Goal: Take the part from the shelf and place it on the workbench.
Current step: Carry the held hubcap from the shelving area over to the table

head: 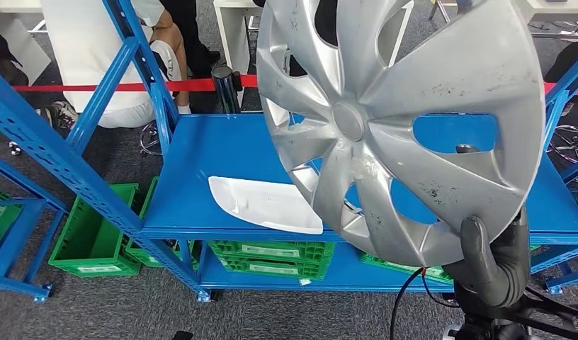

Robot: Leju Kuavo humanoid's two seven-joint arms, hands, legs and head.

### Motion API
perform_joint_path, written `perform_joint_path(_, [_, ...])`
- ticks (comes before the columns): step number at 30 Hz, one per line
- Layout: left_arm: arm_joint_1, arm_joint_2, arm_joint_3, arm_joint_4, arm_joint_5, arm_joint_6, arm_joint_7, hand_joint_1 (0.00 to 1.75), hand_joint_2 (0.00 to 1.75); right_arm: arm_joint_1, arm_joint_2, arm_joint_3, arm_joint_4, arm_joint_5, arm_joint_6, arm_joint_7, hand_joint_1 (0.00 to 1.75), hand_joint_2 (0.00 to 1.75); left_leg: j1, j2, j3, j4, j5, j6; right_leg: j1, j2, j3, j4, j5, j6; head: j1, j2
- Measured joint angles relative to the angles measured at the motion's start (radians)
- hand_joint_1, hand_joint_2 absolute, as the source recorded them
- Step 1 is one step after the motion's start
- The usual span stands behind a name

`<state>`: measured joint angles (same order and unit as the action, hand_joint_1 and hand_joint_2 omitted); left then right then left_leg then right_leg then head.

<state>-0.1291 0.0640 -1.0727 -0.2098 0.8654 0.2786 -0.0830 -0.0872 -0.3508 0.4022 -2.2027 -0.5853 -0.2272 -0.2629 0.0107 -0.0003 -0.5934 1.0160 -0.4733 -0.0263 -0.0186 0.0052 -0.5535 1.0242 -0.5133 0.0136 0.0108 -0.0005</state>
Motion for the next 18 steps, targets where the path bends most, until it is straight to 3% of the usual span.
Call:
perform_joint_path(1, [0.001,-0.001,0.0,0.0,0.001,0.0,0.002,0.0,1.75,-0.001,-0.001,-0.001,-0.001,0.0,-0.005,0.0,1.75,1.75,0.001,0.001,-0.002,0.004,-0.007,-0.005,-0.001,-0.001,0.0,-0.002,0.004,-0.008,-0.001,0.0])
perform_joint_path(3, [0.001,-0.003,0.0,0.0,0.001,-0.001,0.008,0.0,1.75,-0.002,-0.003,-0.002,-0.006,0.0,-0.016,0.001,1.75,1.75,0.002,0.002,-0.023,0.06,-0.057,-0.013,-0.001,-0.005,-0.003,-0.009,0.014,-0.023,-0.007,0.0])
perform_joint_path(5, [0.001,-0.006,0.001,0.0,0.001,-0.002,0.011,0.0,1.75,-0.002,-0.005,-0.005,-0.011,0.001,-0.028,0.002,1.75,1.75,0.004,0.003,-0.069,0.183,-0.136,-0.016,0.002,-0.009,-0.011,-0.011,0.022,-0.033,-0.015,0.0])
perform_joint_path(7, [0.001,-0.009,0.002,0.0,0.002,-0.005,0.011,0.0,1.75,0.002,-0.009,-0.011,-0.014,0.002,-0.041,0.005,1.75,1.75,0.004,0.002,-0.101,0.28,-0.178,-0.015,0.008,-0.011,-0.021,-0.01,0.029,-0.035,-0.018,0.0])
perform_joint_path(8, [0.002,-0.012,0.003,0.0,0.002,-0.006,0.011,0.0,1.75,0.005,-0.011,-0.015,-0.015,0.002,-0.048,0.007,1.75,1.75,0.004,0.002,-0.092,0.279,-0.172,-0.012,0.01,-0.011,-0.026,-0.009,0.033,-0.035,-0.019,0.0])
perform_joint_path(9, [0.002,-0.014,0.004,0.0,0.002,-0.007,0.011,0.0,1.75,0.007,-0.014,-0.02,-0.016,0.002,-0.053,0.008,1.75,1.75,0.004,0.001,-0.06,0.233,-0.147,-0.007,0.012,-0.011,-0.03,-0.008,0.036,-0.034,-0.019,0.0])
perform_joint_path(11, [0.001,-0.017,0.004,0.0,0.002,-0.009,0.011,0.0,1.75,0.012,-0.019,-0.029,-0.021,0.002,-0.061,0.01,1.75,1.75,0.001,-0.002,0.031,0.088,-0.092,0.008,0.015,-0.01,-0.036,-0.006,0.042,-0.03,-0.021,0.0])
perform_joint_path(13, [0.0,-0.021,0.005,0.0,0.0,-0.014,0.011,0.0,1.75,0.016,-0.025,-0.041,-0.027,0.0,-0.07,0.014,1.75,1.75,-0.005,-0.007,0.079,0.002,-0.071,0.016,0.016,-0.01,-0.039,-0.004,0.049,-0.02,-0.021,0.0])
perform_joint_path(16, [0.001,-0.027,0.005,0.0,-0.008,-0.019,0.011,0.0,1.75,0.026,-0.034,-0.054,-0.031,-0.003,-0.083,0.025,1.75,1.75,-0.009,-0.012,0.077,-0.012,-0.059,0.025,0.012,-0.01,-0.044,-0.006,0.06,-0.001,-0.022,0.0])
perform_joint_path(18, [0.0,-0.031,0.005,0.0,-0.016,-0.021,0.014,0.0,1.75,0.038,-0.044,-0.066,-0.037,-0.002,-0.095,0.036,1.75,1.75,-0.006,-0.012,0.063,-0.017,-0.04,0.038,0.01,-0.009,-0.056,0.016,0.031,0.012,-0.019,0.0])
